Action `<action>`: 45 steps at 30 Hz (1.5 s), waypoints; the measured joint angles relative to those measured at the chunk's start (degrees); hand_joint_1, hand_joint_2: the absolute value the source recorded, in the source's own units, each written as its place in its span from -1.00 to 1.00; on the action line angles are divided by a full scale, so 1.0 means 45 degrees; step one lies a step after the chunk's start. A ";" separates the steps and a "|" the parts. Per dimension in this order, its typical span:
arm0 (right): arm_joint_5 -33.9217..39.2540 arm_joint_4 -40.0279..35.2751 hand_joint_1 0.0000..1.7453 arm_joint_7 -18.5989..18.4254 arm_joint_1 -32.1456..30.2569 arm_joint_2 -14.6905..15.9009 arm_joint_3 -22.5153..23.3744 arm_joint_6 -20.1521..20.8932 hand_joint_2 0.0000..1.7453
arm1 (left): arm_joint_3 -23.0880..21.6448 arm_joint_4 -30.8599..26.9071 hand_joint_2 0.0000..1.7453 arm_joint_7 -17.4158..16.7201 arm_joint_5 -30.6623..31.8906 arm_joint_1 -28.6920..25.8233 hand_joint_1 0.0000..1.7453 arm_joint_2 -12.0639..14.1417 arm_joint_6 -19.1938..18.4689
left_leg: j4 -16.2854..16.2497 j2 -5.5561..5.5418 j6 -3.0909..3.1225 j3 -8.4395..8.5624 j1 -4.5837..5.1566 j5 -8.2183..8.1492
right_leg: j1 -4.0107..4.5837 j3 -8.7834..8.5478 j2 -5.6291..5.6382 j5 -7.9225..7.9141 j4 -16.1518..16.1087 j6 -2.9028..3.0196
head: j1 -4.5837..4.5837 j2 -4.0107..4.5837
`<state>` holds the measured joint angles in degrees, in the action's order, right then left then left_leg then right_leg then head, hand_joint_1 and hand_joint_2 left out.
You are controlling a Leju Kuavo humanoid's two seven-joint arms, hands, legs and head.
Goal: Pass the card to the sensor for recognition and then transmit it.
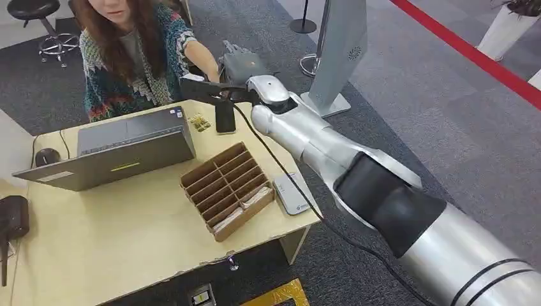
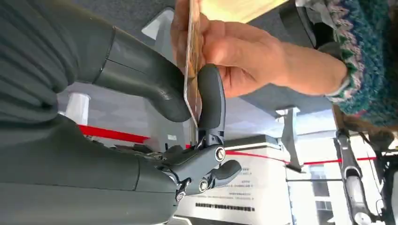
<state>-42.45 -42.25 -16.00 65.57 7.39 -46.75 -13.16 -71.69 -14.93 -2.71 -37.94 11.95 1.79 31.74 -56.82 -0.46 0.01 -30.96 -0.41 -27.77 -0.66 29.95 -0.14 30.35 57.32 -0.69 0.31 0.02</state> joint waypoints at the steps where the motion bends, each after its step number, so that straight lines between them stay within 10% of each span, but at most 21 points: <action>1: 0.0025 0.0142 1.00 0.0035 0.0004 -0.0029 -0.0020 -0.0010 1.00 | 0.0000 0.0000 -1.00 -0.0015 0.0000 -0.0002 -1.00 -0.0005 0.0010 | 0.0000 0.0000 0.0000 -0.0001 0.0000 0.0000 | 0.0000 0.0000 -0.0001 0.0000 0.0000 0.0000 | 0.0000 0.0000; 4: 0.0068 0.0554 1.00 0.0073 0.0014 -0.0155 -0.0117 -0.0029 1.00 | 0.0000 0.0000 -1.00 -0.0025 -0.0005 -0.0016 -1.00 0.0000 0.0024 | -0.0002 0.0001 0.0000 0.0000 0.0000 0.0000 | -0.0001 0.0000 0.0002 0.0000 0.0000 0.0000 | 0.0000 0.0000; 5: 0.0069 0.0647 -0.96 0.0073 0.0013 -0.0194 -0.0151 -0.0034 1.00 | 0.0000 0.0000 -1.00 -0.0025 -0.0010 -0.0023 -1.00 0.0000 0.0029 | -0.0003 0.0001 0.0000 0.0000 0.0000 0.0000 | -0.0001 0.0000 0.0001 0.0000 -0.0001 0.0000 | 0.0000 -0.0005; 11: 0.0073 0.1249 -1.00 0.0068 0.0014 -0.0286 -0.0350 -0.0681 1.00 | 0.0000 0.0000 -1.00 -0.0025 -0.0092 -0.0098 -1.00 0.0000 0.0107 | -0.0004 0.0004 0.0000 0.0004 0.0000 0.0000 | -0.0001 0.0002 0.0017 0.0000 0.0000 0.0000 | 0.0000 -0.0005; 12: 0.0102 0.1322 -1.00 0.0073 0.0014 -0.0291 -0.0365 -0.0929 -1.00 | 0.0000 0.0000 -1.00 -0.0025 -0.0092 -0.0115 -1.00 0.0000 0.0131 | -0.0004 0.0004 0.0000 0.0005 0.0000 0.0000 | 0.0000 0.0003 0.0016 0.0000 0.0000 0.0000 | 0.0000 0.0000; 23: -0.0164 0.1211 -1.00 -0.0271 0.0158 0.0262 -0.0321 -0.4453 -1.00 | 0.0010 0.0000 -1.00 0.0043 -0.0243 -0.0408 -1.00 0.0005 0.0456 | -0.0027 0.0021 0.0000 0.0014 0.0000 0.0000 | -0.0001 0.0005 0.0025 -0.0001 0.0000 0.0000 | 0.0000 -0.0005; 24: -0.0339 0.0987 -1.00 -0.0469 0.0192 0.0461 -0.0287 -0.4653 1.00 | 0.0015 0.0000 -1.00 0.0101 -0.0271 -0.0461 -1.00 0.0010 0.0490 | -0.0030 0.0021 0.0000 0.0014 0.0000 0.0000 | -0.0001 0.0005 0.0026 -0.0001 -0.0001 0.0000 | 0.0005 0.0000; 34: -0.4739 -0.3402 -1.00 -0.2497 -0.0885 0.4185 0.1868 -0.5955 1.00 | 0.0131 0.0000 -1.00 0.0636 -0.0806 -0.1006 -1.00 0.0019 0.0801 | -0.0076 0.0005 0.0022 0.0018 0.0000 -0.0019 | -0.0004 -0.0016 0.0006 -0.0002 -0.0013 -0.0004 | 0.0005 0.0000; 39: -0.5087 -0.5982 -1.00 -0.1565 -0.3466 0.5993 0.5010 -0.5975 1.00 | 0.0325 0.0005 -1.00 0.0835 -0.1355 -0.1250 -1.00 0.0024 0.1054 | -0.0081 0.0006 0.0045 0.0011 0.0004 -0.0043 | -0.0008 -0.0024 -0.0008 -0.0002 -0.0018 -0.0005 | 0.0005 0.0000; 45: -0.4458 -0.7198 -1.00 0.0619 -0.5989 0.6479 0.8954 -0.5979 1.00 | 0.0651 0.0005 -1.00 0.0835 -0.1919 -0.1324 -1.00 0.0024 0.1234 | -0.0079 0.0011 0.0046 0.0015 -0.0002 -0.0044 | -0.0003 -0.0018 -0.0007 -0.0002 -0.0010 -0.0005 | 0.0005 0.0000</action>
<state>-62.51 -74.64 -13.21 38.62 36.54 -6.46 -40.06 -68.76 -14.91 1.05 -46.58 5.99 1.90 37.29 -57.17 -0.41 0.21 -30.89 -0.42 -27.97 -0.67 29.88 -0.17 30.34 57.27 -0.71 0.33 0.02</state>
